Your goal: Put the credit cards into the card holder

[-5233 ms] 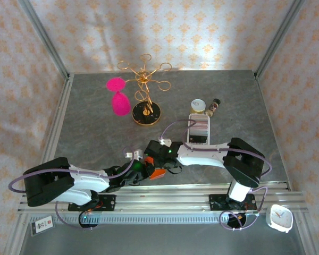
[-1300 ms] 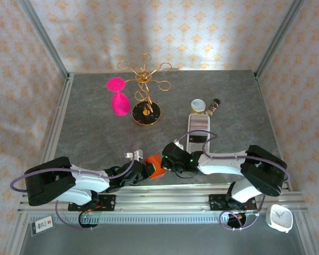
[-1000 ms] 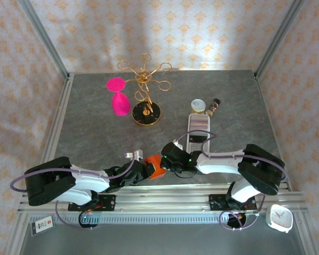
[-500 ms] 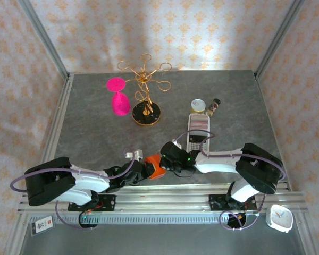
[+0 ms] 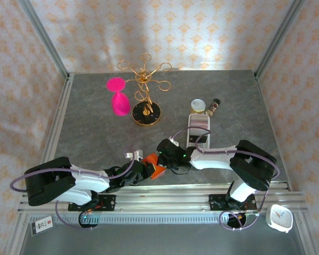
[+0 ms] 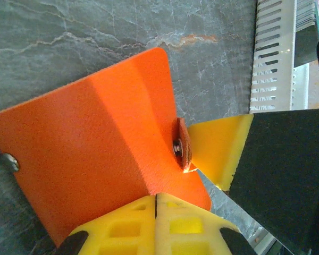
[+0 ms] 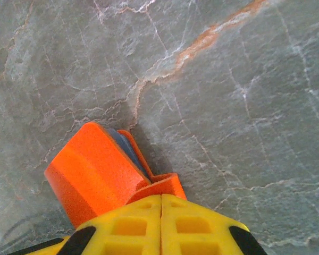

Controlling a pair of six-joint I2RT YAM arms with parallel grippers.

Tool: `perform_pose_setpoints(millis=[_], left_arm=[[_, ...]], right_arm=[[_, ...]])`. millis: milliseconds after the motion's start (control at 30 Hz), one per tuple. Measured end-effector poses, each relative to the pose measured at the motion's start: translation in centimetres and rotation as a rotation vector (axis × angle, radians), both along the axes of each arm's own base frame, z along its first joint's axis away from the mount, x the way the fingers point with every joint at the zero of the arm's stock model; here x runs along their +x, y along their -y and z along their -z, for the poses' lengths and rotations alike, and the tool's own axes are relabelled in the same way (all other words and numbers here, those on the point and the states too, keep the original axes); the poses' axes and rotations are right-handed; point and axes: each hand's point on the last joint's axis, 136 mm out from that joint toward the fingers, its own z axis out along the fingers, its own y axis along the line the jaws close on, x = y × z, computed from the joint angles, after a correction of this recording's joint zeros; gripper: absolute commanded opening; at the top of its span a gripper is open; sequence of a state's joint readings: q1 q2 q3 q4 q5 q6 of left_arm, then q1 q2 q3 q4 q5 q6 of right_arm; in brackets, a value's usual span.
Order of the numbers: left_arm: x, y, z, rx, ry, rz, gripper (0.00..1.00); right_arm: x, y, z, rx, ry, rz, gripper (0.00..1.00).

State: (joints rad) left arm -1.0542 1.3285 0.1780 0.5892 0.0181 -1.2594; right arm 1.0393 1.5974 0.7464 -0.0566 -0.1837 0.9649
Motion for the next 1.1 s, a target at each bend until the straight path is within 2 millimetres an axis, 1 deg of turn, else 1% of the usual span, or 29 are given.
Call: perform_pose_setpoints(millis=[133, 300, 500, 800, 1033, 1100], left_arm=[[0.0, -0.1, -0.3, -0.009, -0.003, -0.006, 0.00], [0.1, -0.7, -0.4, 0.006, -0.021, -0.014, 0.00], [0.3, -0.9, -0.4, 0.011, -0.048, -0.012, 0.00], [1.6, -2.3, -1.0, 0.001, -0.036, -0.077, 0.00], [2.3, -2.8, -1.7, -0.006, -0.012, -0.106, 0.00], [2.4, -2.9, -1.6, -0.003, -0.013, -0.111, 0.00]], right_arm=[[0.0, -0.1, 0.0, 0.001, -0.001, -0.002, 0.08], [0.2, -0.9, -0.1, 0.025, 0.006, -0.015, 0.08], [0.2, -0.9, -0.1, 0.028, 0.006, -0.016, 0.08], [0.3, -1.3, -0.1, 0.040, 0.007, -0.020, 0.08], [0.3, -1.3, -0.1, 0.041, 0.007, -0.020, 0.08], [0.3, -1.3, -0.1, 0.040, 0.007, -0.020, 0.08]])
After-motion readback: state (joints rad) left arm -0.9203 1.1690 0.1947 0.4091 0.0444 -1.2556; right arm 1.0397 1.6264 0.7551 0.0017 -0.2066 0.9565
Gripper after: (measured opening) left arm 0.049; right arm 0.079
